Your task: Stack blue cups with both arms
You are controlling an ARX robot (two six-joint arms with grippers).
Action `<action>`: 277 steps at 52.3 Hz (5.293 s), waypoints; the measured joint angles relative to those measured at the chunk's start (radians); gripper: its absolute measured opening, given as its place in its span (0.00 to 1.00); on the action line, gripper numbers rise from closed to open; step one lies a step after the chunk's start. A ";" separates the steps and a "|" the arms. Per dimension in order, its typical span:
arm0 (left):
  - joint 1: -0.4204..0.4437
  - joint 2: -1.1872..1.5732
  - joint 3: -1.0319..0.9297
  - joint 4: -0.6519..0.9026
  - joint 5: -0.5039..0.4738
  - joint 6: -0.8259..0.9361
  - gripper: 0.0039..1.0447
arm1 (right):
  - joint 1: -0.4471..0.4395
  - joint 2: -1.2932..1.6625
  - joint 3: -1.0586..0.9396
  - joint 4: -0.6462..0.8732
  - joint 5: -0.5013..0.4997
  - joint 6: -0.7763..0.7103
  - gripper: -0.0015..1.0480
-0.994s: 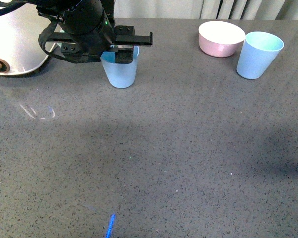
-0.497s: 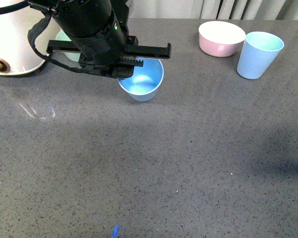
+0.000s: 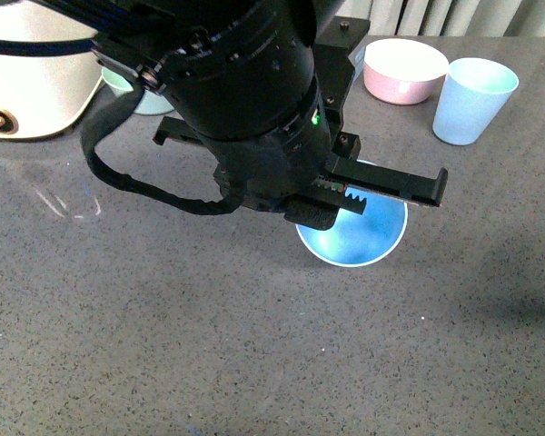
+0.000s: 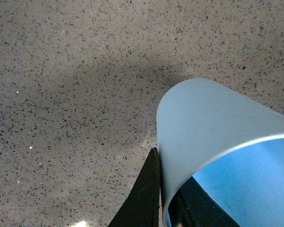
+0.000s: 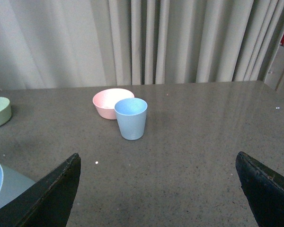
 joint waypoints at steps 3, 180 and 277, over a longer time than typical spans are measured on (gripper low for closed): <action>-0.004 0.032 0.016 0.000 -0.012 -0.003 0.02 | 0.000 0.000 0.000 0.000 0.000 0.000 0.91; 0.674 -1.202 -1.144 0.959 -0.011 0.218 0.01 | 0.000 0.000 0.000 0.000 0.000 0.000 0.91; 0.674 -1.925 -1.193 0.302 -0.011 0.217 0.03 | 0.000 0.000 0.000 0.000 0.000 0.000 0.91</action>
